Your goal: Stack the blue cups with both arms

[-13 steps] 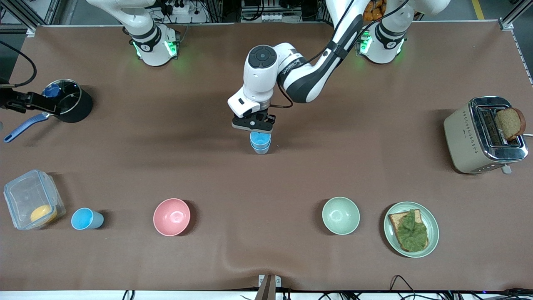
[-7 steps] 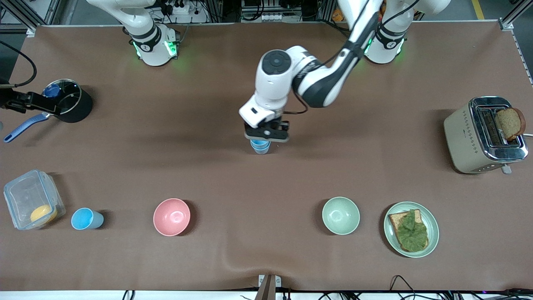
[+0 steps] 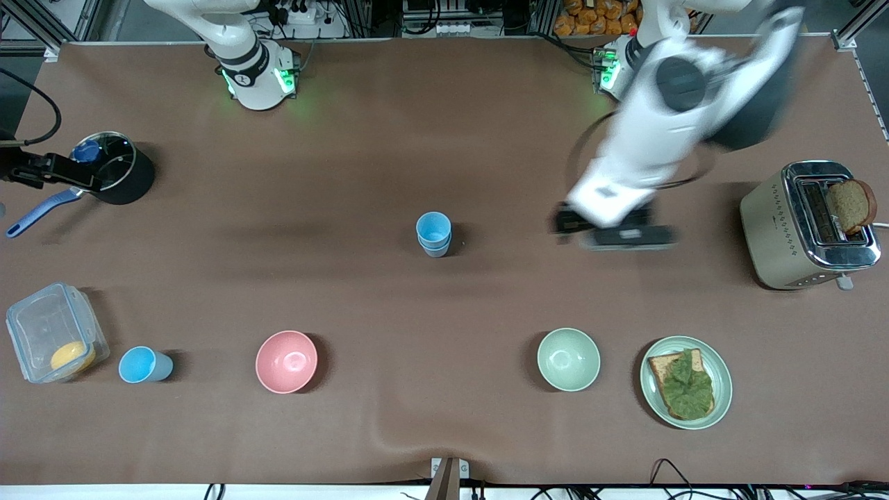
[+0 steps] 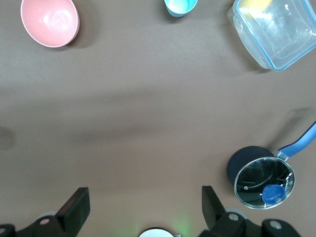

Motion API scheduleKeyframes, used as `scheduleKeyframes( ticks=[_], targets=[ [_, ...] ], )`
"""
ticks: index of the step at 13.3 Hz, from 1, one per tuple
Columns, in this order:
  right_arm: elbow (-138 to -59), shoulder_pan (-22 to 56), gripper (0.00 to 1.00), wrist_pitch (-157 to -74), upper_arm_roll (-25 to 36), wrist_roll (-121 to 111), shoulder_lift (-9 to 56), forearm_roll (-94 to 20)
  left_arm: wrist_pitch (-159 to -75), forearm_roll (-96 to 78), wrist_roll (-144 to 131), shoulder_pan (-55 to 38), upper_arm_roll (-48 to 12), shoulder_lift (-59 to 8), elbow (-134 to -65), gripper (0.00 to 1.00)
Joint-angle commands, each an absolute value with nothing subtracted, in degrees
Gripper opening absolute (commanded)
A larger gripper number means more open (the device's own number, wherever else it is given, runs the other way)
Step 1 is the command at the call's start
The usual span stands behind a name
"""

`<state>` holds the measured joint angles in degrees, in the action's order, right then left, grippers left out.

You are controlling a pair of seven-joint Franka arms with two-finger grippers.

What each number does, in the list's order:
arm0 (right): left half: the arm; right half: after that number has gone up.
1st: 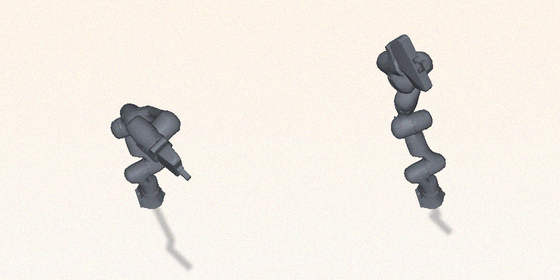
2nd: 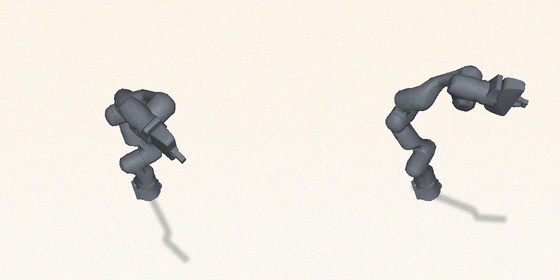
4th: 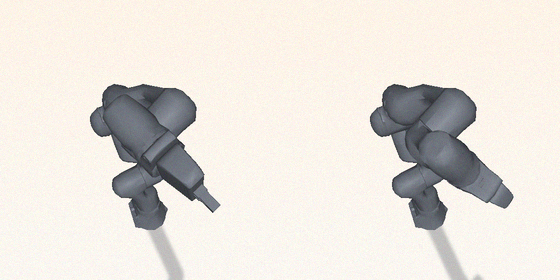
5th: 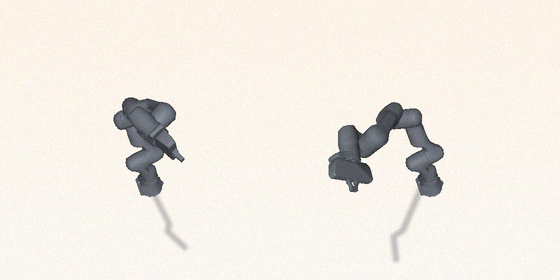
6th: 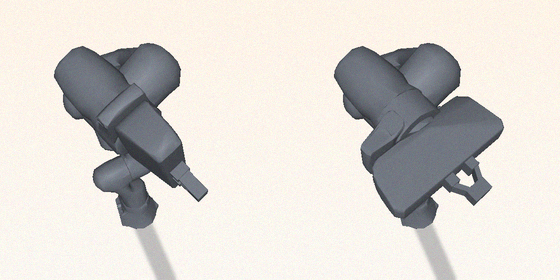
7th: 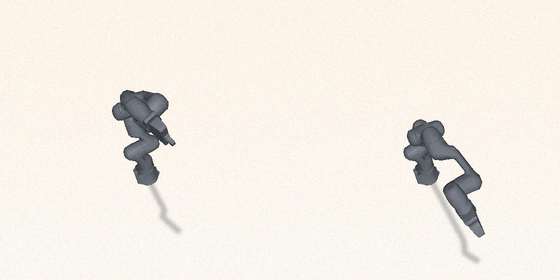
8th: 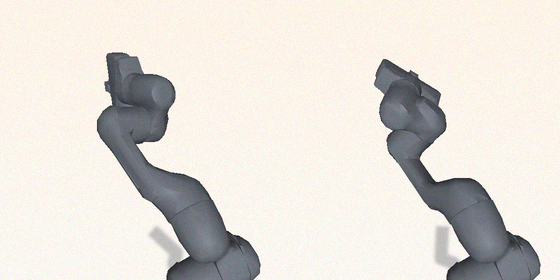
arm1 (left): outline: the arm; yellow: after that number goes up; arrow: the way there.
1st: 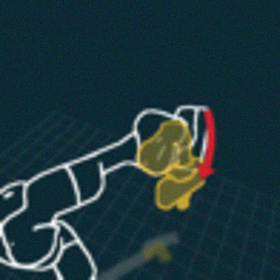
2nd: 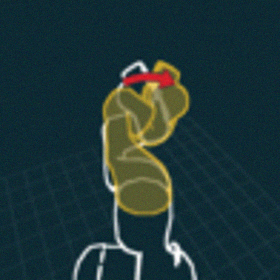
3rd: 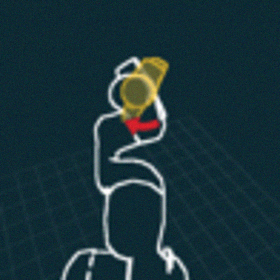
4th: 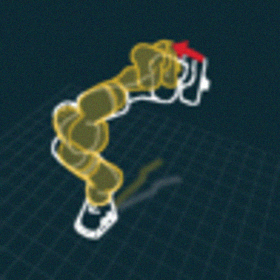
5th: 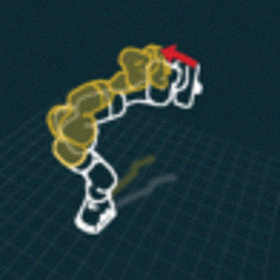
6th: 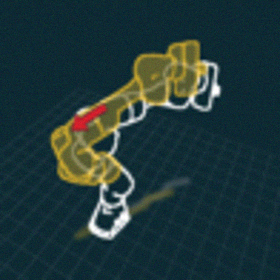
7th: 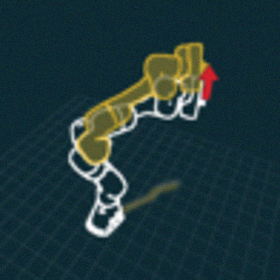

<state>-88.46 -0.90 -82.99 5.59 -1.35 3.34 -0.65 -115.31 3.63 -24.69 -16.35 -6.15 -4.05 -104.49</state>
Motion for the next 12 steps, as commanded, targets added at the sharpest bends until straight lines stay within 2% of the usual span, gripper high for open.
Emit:
scheduleKeyframes(
  ticks=[1, 4, 8, 12],
  targets=[
    [-88.9, -2.4, 1.00, -83.0, 4.4, -2.0, 2.9, -0.3, -107.9, 4.2, -17.6, -10.0, -7.7, 6.2, -110.0, 1.00],
    [-88.9, -2.4, 1.00, -83.0, 4.4, -1.9, 2.9, -0.3, -102.2, 4.1, -13.9, -5.1, -6.1, 9.7, -109.9, 1.00],
    [-88.9, -2.4, 1.00, -82.9, 4.4, -2.0, 2.9, -0.4, -101.9, 3.3, -2.6, -4.8, 1.7, 10.1, -109.7, 1.00],
    [-89.0, -2.4, 1.00, -82.9, 4.4, -2.0, 2.9, -0.4, -101.9, 1.4, -3.8, -4.7, 2.7, 9.9, -110.5, 1.00]
  ],
)
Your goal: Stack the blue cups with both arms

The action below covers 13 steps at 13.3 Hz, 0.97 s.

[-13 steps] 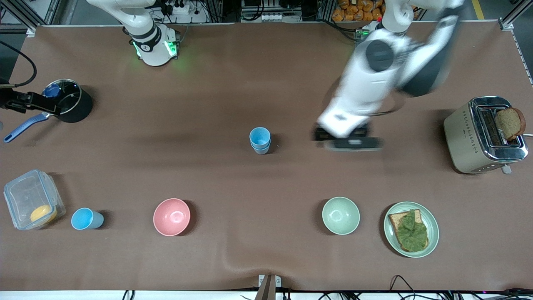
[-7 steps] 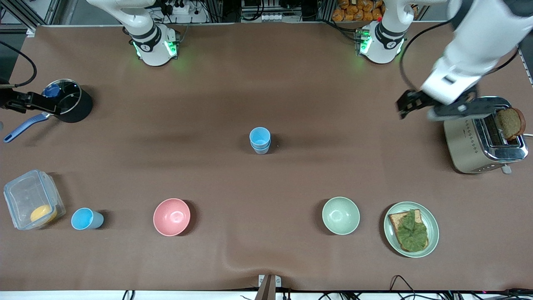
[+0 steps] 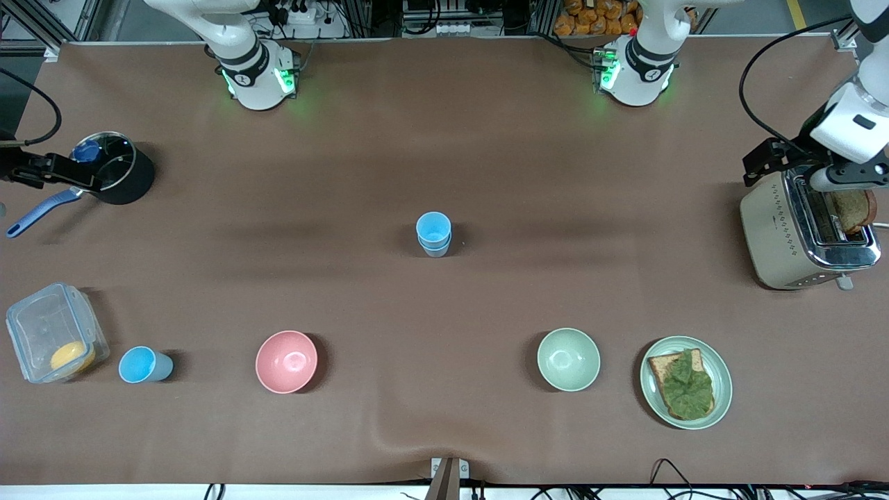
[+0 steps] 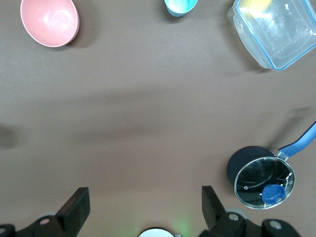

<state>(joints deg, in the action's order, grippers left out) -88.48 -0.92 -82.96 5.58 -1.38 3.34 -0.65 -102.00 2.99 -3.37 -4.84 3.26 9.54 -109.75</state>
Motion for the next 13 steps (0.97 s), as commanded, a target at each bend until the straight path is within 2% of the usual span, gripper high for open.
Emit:
scheduleKeyframes(
  ticks=[1, 4, 6, 8, 13],
  targets=[
    [-89.0, -2.4, 1.00, -82.9, 4.4, -2.0, 2.9, -0.4, -101.9, 1.1, -6.6, -5.2, 2.5, 9.6, -109.9, 1.00],
    [-89.0, -2.4, 1.00, -82.9, 4.4, -2.0, 2.9, -0.4, -101.8, -0.3, -9.6, -4.7, 2.5, 2.8, -102.2, 1.00],
    [-89.0, -2.5, 1.00, -82.9, 4.4, -2.0, 2.9, -0.4, -99.9, -0.4, -10.0, -4.0, 2.5, 0.2, -98.4, 1.00],
    [-89.0, -2.4, 1.00, -82.9, 4.5, -2.0, 2.9, -0.4, -96.4, -0.4, -10.0, -3.6, 2.5, -4.7, -91.7, 1.00],
    [-89.0, -2.4, 1.00, -82.9, 4.4, -2.0, 2.9, -0.4, -92.4, 0.5, -14.4, -4.3, 1.0, -5.1, -90.5, 1.00]
  ],
)
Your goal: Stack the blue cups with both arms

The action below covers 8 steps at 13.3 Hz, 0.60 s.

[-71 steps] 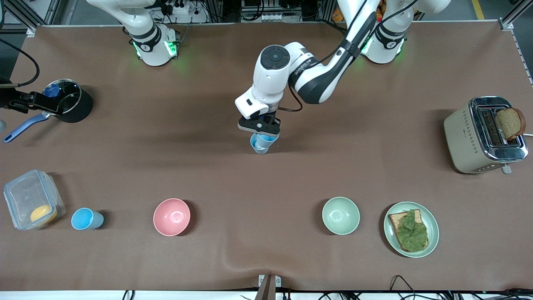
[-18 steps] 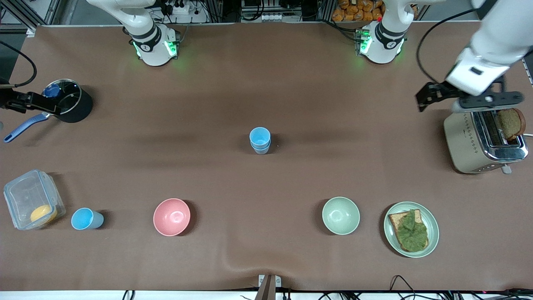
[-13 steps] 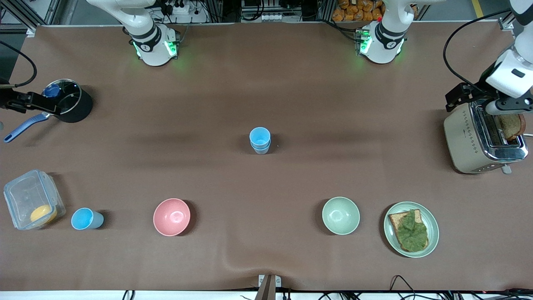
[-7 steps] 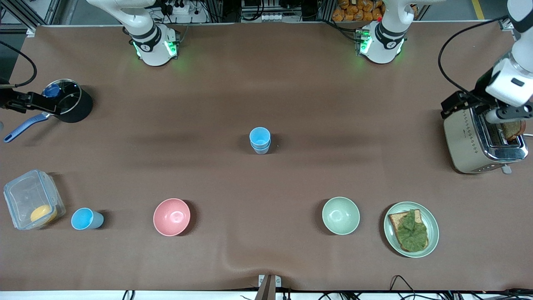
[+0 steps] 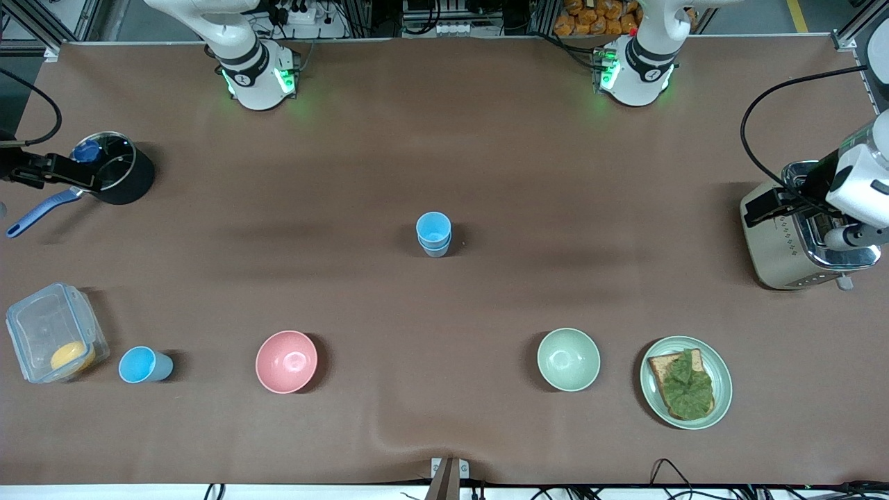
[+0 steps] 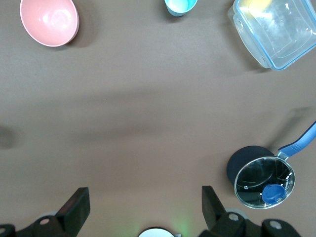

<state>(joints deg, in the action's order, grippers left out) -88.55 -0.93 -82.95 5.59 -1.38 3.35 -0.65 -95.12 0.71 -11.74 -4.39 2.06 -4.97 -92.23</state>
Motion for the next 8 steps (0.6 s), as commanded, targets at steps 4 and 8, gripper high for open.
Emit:
scheduleKeyframes(
  ticks=[4, 8],
  targets=[
    [-89.0, -2.5, 1.00, -82.9, 4.4, -2.0, 2.9, -0.4, -90.7, 0.6, -15.9, -4.8, 0.5, -4.9, -90.5, 1.00],
    [-89.0, -2.5, 1.00, -82.9, 4.4, -2.0, 2.9, -0.4, -90.5, 0.6, -15.9, -4.7, 0.4, -4.9, -90.5, 1.00]
  ],
)
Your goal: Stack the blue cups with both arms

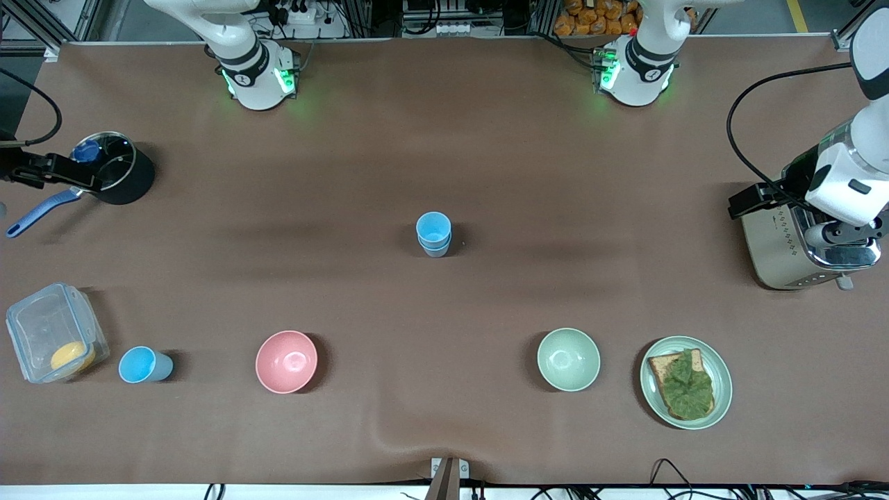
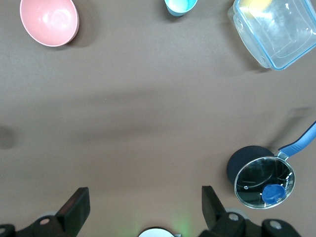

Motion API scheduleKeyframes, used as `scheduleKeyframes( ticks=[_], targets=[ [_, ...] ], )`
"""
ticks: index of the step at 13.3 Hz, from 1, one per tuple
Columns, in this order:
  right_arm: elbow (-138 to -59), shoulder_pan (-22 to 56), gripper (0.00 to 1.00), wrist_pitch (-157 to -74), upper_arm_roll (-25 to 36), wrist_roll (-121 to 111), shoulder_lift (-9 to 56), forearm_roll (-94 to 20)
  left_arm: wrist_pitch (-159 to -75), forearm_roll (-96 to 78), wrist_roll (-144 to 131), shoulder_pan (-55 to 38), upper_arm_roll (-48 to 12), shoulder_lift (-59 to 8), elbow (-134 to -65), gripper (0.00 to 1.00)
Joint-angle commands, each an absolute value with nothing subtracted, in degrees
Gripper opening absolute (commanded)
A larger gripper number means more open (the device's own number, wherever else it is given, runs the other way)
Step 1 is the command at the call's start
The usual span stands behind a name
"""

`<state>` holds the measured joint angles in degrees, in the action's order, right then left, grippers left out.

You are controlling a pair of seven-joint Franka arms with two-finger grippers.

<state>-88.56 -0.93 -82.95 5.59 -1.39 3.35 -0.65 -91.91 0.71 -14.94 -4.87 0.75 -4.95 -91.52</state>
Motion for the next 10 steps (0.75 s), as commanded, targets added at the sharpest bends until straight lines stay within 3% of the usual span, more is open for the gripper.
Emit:
scheduleKeyframes(
  ticks=[1, 10],
  targets=[
    [-89.0, -2.5, 1.00, -82.9, 4.4, -2.0, 2.9, -0.4, -90.5, 0.6, -15.8, -4.7, 0.3, -4.9, -90.4, 1.00],
    [-89.0, -2.5, 1.00, -82.9, 4.4, -2.0, 2.9, -0.4, -90.5, 0.5, -15.8, -4.6, 0.2, -5.0, -90.4, 1.00]
  ],
)
